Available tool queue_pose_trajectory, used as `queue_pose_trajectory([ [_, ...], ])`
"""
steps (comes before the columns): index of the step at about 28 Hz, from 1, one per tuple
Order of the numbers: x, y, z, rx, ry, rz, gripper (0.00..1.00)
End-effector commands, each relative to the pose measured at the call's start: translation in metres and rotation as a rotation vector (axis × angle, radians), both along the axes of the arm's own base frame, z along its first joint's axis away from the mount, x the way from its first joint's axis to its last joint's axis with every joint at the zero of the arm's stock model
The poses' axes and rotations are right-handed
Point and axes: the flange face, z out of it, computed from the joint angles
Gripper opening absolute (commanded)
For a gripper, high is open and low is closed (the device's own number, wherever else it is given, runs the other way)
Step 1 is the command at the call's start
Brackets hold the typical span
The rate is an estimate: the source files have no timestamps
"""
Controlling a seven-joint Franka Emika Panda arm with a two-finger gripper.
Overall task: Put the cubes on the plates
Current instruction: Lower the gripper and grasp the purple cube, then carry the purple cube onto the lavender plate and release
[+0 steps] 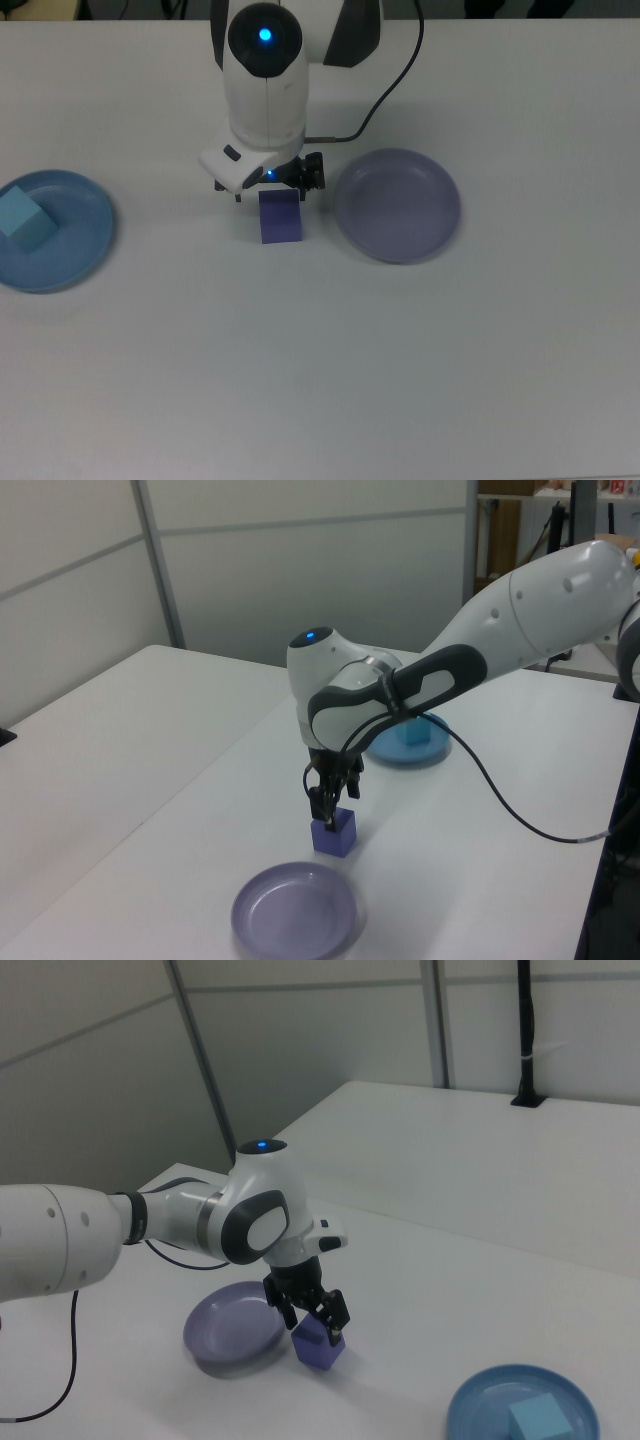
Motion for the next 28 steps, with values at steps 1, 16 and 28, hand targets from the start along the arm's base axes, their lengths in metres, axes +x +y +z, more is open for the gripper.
queue_pose_trajectory([
  [1,0.003,0.008,-0.018,-0.006,-0.009,0.027,1.00],
  [16,-0.002,0.017,0.009,0.008,-0.028,0.028,0.00],
  [28,-0.039,0.111,0.055,0.034,0.002,0.091,0.02],
])
